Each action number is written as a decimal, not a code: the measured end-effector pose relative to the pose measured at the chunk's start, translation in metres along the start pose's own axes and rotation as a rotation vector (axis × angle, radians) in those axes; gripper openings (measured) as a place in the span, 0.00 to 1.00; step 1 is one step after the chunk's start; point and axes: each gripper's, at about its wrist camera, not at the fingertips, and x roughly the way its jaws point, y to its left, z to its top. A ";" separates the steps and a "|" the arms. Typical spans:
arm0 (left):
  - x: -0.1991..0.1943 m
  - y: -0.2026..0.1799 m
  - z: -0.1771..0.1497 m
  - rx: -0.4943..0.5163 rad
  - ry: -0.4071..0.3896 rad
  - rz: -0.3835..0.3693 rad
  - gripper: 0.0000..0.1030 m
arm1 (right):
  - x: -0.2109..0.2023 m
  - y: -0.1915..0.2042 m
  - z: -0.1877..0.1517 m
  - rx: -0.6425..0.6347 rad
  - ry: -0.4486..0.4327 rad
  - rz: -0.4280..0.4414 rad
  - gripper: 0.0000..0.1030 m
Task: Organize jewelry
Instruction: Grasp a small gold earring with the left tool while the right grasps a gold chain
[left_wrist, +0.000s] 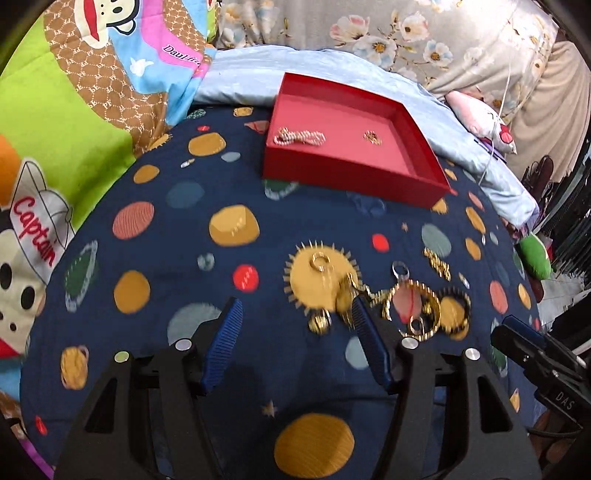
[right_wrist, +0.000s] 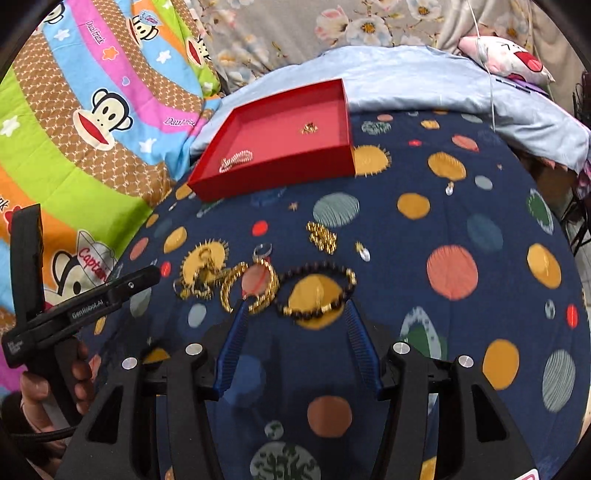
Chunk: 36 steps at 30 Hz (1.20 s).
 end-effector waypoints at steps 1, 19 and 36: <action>0.002 -0.004 -0.003 0.012 0.010 -0.002 0.57 | 0.000 0.000 -0.002 0.004 0.002 0.002 0.52; 0.032 -0.014 -0.010 0.025 0.084 -0.023 0.03 | 0.002 0.002 0.005 -0.017 -0.009 -0.009 0.52; 0.007 0.001 0.006 -0.012 0.016 -0.023 0.03 | 0.064 -0.009 0.054 -0.042 0.031 -0.078 0.25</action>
